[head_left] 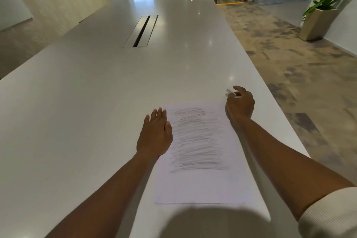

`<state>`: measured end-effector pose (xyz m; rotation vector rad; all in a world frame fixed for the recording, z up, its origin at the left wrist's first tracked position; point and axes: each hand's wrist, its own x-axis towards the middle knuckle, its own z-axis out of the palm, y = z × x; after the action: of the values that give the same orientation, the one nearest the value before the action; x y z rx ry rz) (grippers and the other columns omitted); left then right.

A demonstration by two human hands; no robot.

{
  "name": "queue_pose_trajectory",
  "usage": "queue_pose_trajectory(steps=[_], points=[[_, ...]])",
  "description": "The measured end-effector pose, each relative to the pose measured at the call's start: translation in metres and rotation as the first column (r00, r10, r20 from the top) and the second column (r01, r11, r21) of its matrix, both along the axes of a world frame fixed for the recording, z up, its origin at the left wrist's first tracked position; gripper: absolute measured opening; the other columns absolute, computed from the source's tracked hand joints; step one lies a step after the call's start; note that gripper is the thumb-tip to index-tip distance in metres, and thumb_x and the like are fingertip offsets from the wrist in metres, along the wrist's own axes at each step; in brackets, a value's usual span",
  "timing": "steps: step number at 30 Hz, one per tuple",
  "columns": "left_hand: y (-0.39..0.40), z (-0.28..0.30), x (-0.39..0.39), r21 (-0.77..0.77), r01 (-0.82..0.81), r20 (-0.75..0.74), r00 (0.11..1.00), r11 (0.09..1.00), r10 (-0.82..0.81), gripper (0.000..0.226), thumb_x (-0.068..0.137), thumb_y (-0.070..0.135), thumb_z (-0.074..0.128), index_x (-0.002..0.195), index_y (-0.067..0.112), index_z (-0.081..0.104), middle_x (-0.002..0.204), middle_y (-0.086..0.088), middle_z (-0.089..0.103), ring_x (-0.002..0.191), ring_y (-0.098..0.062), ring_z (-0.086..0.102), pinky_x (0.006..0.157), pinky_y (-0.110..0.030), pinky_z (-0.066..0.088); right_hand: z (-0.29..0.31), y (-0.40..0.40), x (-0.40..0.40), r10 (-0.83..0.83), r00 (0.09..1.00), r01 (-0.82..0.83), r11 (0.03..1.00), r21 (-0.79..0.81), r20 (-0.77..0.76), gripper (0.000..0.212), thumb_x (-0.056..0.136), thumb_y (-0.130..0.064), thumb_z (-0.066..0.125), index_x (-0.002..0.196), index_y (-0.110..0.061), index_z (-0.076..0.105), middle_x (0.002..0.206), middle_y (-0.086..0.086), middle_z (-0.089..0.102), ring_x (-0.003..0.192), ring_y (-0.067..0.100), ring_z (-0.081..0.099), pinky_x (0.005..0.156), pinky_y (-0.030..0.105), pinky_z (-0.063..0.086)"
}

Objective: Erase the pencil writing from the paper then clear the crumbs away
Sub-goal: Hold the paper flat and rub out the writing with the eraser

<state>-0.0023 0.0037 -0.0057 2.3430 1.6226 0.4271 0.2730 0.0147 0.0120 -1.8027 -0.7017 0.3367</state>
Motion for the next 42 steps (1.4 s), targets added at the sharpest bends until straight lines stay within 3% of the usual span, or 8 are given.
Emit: queue_pose_trajectory(steps=[8, 11, 14, 19, 25, 29, 35, 42], points=[[-0.002, 0.004, -0.001, -0.008, -0.011, 0.087, 0.996, 1.0, 0.011, 0.055, 0.11, 0.025, 0.034, 0.162, 0.009, 0.028, 0.169, -0.009, 0.024, 0.159, -0.022, 0.012, 0.129, -0.034, 0.004, 0.027, -0.018, -0.019, 0.104, 0.977, -0.104, 0.995, 0.013, -0.185, 0.022, 0.083, -0.012, 0.053, 0.086, -0.021, 0.073, 0.102, 0.001, 0.072, 0.088, 0.017, 0.07, 0.082, 0.028, 0.056], [-0.004, 0.005, -0.001, -0.011, -0.004, 0.113, 0.994, 1.0, 0.006, 0.054, 0.109, 0.024, 0.036, 0.161, 0.009, 0.03, 0.169, -0.01, 0.025, 0.159, -0.023, 0.013, 0.129, -0.037, 0.006, 0.037, -0.028, -0.033, 0.22, 0.946, -0.221, 0.975, 0.02, -0.237, 0.011, 0.082, -0.014, 0.066, 0.084, -0.021, 0.074, 0.091, -0.001, 0.074, 0.086, 0.016, 0.071, 0.082, 0.031, 0.057], [-0.004, 0.005, -0.002, -0.019, -0.001, 0.126, 0.992, 1.0, 0.003, 0.053, 0.109, 0.023, 0.036, 0.16, 0.01, 0.033, 0.169, -0.011, 0.024, 0.159, -0.023, 0.013, 0.129, -0.038, 0.008, 0.042, -0.045, -0.054, 0.369, 0.896, -0.374, 0.927, 0.029, -0.246, 0.012, 0.08, -0.017, 0.077, 0.092, -0.018, 0.075, 0.091, 0.001, 0.073, 0.078, 0.009, 0.07, 0.071, 0.021, 0.056], [-0.006, 0.005, -0.004, -0.024, 0.029, 0.228, 0.973, 0.999, -0.023, 0.051, 0.111, 0.025, 0.033, 0.16, 0.011, 0.033, 0.17, -0.008, 0.024, 0.159, -0.019, 0.013, 0.129, -0.039, 0.011, 0.038, -0.077, -0.09, 0.58, 0.791, -0.593, 0.805, -0.011, -0.194, 0.005, 0.082, -0.016, 0.076, 0.085, -0.012, 0.076, 0.075, -0.003, 0.072, 0.059, -0.004, 0.064, 0.054, 0.006, 0.045], [-0.025, 0.005, -0.02, -0.038, 0.189, 0.406, 0.9, 0.981, -0.158, 0.08, 0.1, 0.07, 0.034, 0.165, 0.026, 0.02, 0.17, 0.009, 0.02, 0.156, -0.005, 0.014, 0.129, -0.045, 0.015, 0.019, -0.093, -0.113, 0.711, 0.702, -0.685, 0.69, -0.234, 0.041, 0.009, 0.089, -0.031, 0.069, 0.093, -0.025, 0.075, 0.09, -0.014, 0.072, 0.085, 0.0, 0.065, 0.068, 0.002, 0.042], [-0.045, 0.0, -0.042, -0.048, 0.363, 0.274, 0.901, 0.931, -0.337, 0.107, 0.08, 0.095, 0.039, 0.164, 0.039, 0.006, 0.17, 0.022, 0.004, 0.154, 0.006, -0.005, 0.127, -0.037, -0.003, 0.014, -0.099, -0.117, 0.763, 0.63, -0.727, 0.645, -0.234, 0.147, 0.006, 0.087, -0.026, 0.07, 0.087, -0.025, 0.076, 0.082, -0.017, 0.07, 0.082, -0.003, 0.064, 0.07, 0.005, 0.044], [-0.058, 0.001, -0.049, -0.093, 0.409, -0.101, 0.903, 0.908, -0.417, 0.136, 0.059, 0.11, 0.032, 0.165, 0.032, -0.003, 0.171, 0.016, -0.008, 0.152, 0.004, -0.02, 0.126, -0.052, -0.012, 0.014, -0.101, -0.127, 0.781, 0.565, -0.727, 0.624, -0.287, 0.267, 0.011, 0.084, -0.026, 0.075, 0.09, -0.017, 0.075, 0.075, -0.014, 0.063, 0.069, 0.0, 0.057, 0.064, 0.008, 0.038], [-0.059, 0.001, -0.048, -0.107, 0.385, -0.132, 0.908, 0.916, -0.397, 0.144, 0.056, 0.111, 0.037, 0.166, 0.027, -0.002, 0.172, 0.015, -0.008, 0.153, 0.004, -0.018, 0.127, -0.05, -0.01, 0.024, -0.108, -0.134, 0.835, 0.466, -0.776, 0.544, -0.318, 0.292, 0.009, 0.081, -0.016, 0.077, 0.076, -0.013, 0.07, 0.069, -0.008, 0.06, 0.063, 0.007, 0.055, 0.06, 0.018, 0.041]])
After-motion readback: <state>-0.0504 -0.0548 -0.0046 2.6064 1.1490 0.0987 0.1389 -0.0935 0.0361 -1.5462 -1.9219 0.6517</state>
